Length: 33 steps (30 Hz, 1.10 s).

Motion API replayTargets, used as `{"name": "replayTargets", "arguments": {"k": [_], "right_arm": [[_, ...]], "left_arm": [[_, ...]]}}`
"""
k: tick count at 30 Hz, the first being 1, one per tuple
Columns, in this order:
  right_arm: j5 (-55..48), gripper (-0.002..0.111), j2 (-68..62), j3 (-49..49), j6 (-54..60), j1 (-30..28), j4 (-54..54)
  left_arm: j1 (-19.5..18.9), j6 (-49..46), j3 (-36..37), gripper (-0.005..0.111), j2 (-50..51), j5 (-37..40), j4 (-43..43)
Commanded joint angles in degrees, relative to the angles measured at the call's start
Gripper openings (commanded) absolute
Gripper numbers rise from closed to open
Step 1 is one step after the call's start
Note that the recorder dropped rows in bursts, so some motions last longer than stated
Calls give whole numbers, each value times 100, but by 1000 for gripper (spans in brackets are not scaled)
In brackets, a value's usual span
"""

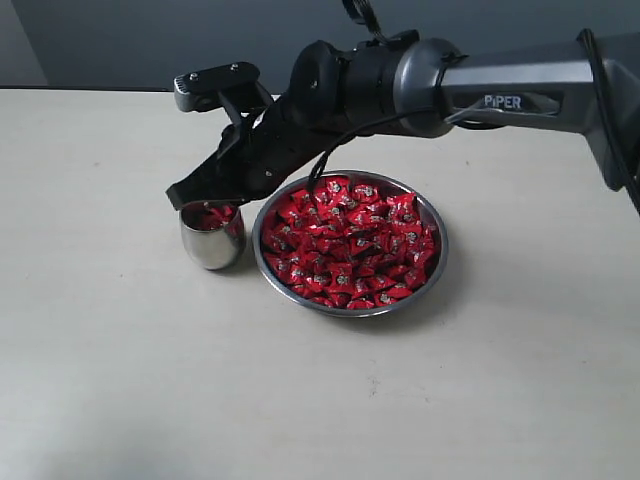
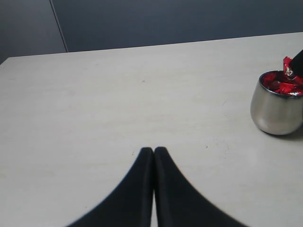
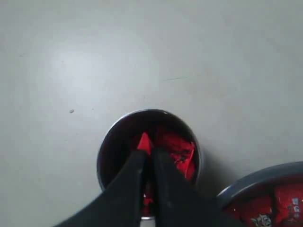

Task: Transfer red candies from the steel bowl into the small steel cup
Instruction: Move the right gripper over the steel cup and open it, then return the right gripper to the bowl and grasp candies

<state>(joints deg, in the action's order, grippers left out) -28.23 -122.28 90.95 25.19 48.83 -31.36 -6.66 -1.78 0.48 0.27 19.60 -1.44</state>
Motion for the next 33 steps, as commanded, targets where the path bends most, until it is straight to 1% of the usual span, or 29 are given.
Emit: {"name": "replayTargets", "arguments": {"k": [1, 4, 7, 9, 11, 14, 16, 20, 23, 28, 33], "right_arm": [[-67, 33, -31, 136, 119, -1, 2], [-163, 52, 68, 136, 119, -22, 61], [-331, 49, 279, 136, -5, -36, 442], [-381, 47, 488, 136, -340, -63, 814], [-588, 47, 662, 136, -574, -163, 1094], [-1108, 47, 826, 136, -1331, -384, 2037], [-1334, 47, 906, -67, -1591, -597, 2354], [-1112, 47, 950, -746, -1606, -841, 2432], [-798, 47, 939, -1164, -1606, -867, 2476], [-823, 47, 852, -1373, -1618, -879, 2811], [-868, 47, 777, -1468, -1618, -879, 2833]], "left_arm": [[46, 9, -48, 0, -27, -31, -11], [46, 9, -48, 0, -27, -31, -11], [46, 9, -48, 0, -27, -31, -11], [46, 9, -48, 0, -27, -31, -11], [46, 9, -48, 0, -27, -31, -11], [46, 9, -48, 0, -27, -31, -11], [46, 9, -48, 0, -27, -31, -11], [46, 9, -48, 0, -27, -31, -11], [46, 9, -48, 0, -27, -31, -11], [46, 9, -48, 0, -27, -31, -11], [46, 9, -48, 0, -27, -31, -11]]}}
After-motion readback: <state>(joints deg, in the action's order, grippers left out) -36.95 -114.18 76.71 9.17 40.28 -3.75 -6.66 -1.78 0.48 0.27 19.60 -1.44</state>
